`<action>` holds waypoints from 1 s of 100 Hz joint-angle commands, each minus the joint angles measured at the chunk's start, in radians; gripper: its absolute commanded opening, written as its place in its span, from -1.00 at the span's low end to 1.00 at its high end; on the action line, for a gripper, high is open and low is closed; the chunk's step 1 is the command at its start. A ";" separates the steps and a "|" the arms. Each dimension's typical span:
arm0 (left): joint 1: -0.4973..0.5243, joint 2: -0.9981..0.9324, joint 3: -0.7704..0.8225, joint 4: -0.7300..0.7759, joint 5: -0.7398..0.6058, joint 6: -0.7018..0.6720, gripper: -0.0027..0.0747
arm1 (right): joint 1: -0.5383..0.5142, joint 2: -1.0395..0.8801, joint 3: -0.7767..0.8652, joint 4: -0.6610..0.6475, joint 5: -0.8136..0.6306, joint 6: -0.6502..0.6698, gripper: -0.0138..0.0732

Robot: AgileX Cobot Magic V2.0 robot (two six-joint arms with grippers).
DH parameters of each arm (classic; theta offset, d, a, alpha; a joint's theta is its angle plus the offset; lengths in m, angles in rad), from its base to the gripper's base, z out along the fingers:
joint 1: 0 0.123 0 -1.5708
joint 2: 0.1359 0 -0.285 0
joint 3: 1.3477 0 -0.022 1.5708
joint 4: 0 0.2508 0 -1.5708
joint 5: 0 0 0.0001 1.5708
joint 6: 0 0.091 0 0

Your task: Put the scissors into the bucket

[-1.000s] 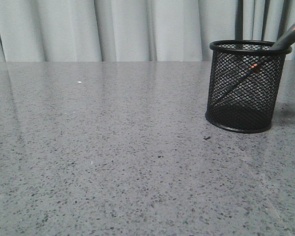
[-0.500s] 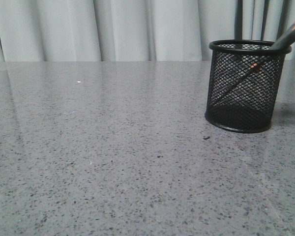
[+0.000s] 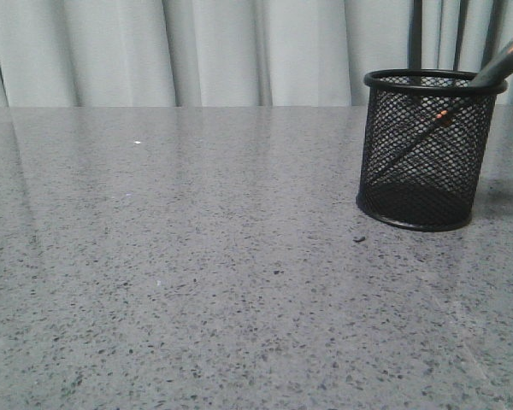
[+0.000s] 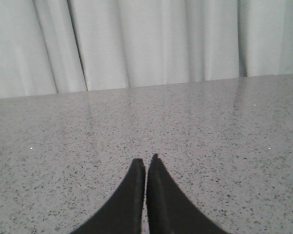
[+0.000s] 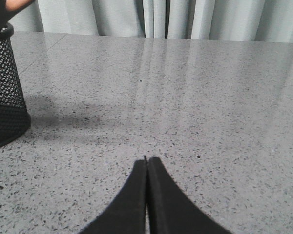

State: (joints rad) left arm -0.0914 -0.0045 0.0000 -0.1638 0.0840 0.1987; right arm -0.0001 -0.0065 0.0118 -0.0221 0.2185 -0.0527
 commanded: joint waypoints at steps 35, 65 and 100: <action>0.026 -0.026 0.017 0.033 -0.127 -0.109 -0.98 | -0.004 -0.021 0.025 -0.012 -0.074 -0.004 -0.84; 0.026 -0.026 0.017 0.071 -0.058 -0.241 -0.98 | -0.004 -0.021 0.025 -0.012 -0.074 -0.004 -0.84; 0.026 -0.026 0.017 0.071 -0.074 -0.241 -0.98 | -0.004 -0.021 0.025 -0.012 -0.074 -0.004 -0.84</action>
